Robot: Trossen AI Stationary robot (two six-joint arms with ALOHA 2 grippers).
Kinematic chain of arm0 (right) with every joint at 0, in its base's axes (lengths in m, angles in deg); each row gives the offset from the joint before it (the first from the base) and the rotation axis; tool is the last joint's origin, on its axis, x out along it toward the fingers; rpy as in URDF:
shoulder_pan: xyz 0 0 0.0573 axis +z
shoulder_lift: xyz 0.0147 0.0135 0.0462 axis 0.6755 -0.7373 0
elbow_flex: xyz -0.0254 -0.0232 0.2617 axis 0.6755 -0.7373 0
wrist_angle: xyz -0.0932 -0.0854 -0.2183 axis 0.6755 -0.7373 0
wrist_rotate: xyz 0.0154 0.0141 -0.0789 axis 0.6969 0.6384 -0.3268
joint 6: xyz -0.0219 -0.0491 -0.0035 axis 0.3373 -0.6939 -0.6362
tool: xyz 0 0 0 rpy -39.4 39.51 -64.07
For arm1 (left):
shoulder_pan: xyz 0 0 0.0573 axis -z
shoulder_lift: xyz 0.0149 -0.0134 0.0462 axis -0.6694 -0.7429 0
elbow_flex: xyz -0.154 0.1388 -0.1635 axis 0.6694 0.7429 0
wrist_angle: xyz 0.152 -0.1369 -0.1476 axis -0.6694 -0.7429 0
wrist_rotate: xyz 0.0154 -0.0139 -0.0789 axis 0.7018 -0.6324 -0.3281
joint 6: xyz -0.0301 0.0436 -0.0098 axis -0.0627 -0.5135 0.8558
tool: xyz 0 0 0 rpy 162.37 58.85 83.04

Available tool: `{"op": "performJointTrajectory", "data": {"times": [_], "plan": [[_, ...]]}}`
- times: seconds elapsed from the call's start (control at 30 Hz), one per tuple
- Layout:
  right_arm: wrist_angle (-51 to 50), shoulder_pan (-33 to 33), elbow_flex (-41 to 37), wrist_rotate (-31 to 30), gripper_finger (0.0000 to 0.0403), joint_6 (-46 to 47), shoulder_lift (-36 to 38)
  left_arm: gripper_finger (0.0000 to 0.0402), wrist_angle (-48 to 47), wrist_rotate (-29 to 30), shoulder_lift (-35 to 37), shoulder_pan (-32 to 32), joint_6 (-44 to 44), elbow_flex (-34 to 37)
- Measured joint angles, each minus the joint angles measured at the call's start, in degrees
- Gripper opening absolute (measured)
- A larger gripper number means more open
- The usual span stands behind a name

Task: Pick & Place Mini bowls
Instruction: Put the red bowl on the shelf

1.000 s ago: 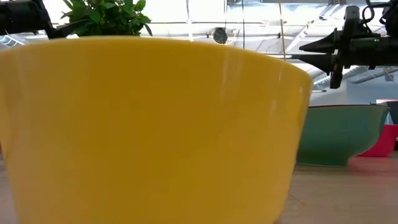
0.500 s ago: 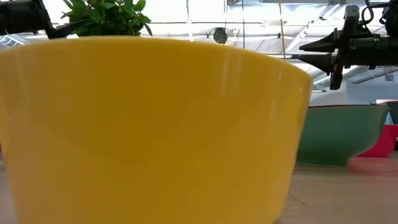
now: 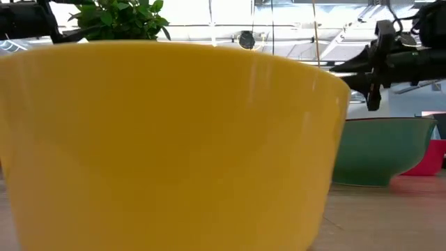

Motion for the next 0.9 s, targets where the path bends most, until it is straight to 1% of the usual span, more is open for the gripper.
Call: {"op": "performJointTrajectory", "data": {"times": [0.13, 0.3, 0.4, 0.53, 0.63, 0.7, 0.8, 0.9], "plan": [[0.51, 0.0, 3.93, -2.86, 0.0105, -1.51, -4.6, 0.0214, -0.13, 2.24, -0.02, 0.02, -8.51, -0.01], [-1.37, -0.02, 9.01, -2.87, 0.0105, -5.48, -10.32, 0.0214, -0.16, 2.65, -0.02, 0.02, -11.86, 0.0], [-6.61, -0.02, 12.78, -2.9, 0.0105, -7.5, -13.54, 0.0214, -0.61, 2.65, -0.02, 0.01, -12.16, 0.0], [-16.74, -0.02, 17.92, -2.9, 0.0105, -9.62, -17.46, 0.0214, -2.87, 1.95, -0.02, 0.19, -13.98, 0.0], [-22.27, -0.02, 20.87, -2.92, 0.0105, -10.86, -19.72, 0.0214, -5.51, 1.9, -0.02, 0.79, -13.41, -0.02], [-24.04, -0.02, 21.94, -2.9, 0.0105, -11.68, -20.73, 0.0214, -8.0, 1.16, -0.03, 1.49, -11.78, 0.0], [-24.24, -0.02, 22.39, -2.9, 0.0105, -11.77, -21.37, 0.0214, -9.62, 0.84, -1.26, 2.75, -8.17, 0.0], [-24.01, -0.02, 22.56, -2.9, 0.0105, -11.6, -21.37, 0.0214, -9.66, 0.55, -4.91, 3.87, -7.71, -1.96]]}}
